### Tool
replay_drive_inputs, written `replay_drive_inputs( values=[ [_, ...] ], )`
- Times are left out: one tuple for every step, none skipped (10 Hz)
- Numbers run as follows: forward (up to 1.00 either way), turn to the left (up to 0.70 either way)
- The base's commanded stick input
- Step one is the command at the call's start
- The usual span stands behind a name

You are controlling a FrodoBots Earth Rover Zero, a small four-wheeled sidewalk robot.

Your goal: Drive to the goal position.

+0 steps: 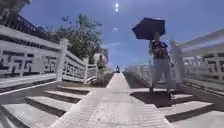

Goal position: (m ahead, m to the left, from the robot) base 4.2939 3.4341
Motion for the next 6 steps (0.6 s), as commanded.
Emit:
replay_drive_inputs(
  values=[
    [0.45, 0.00],
    [0.45, 0.00],
    [0.45, 0.00],
    [0.45, 0.00],
    [0.45, 0.00],
    [0.45, 0.00]
  ],
)
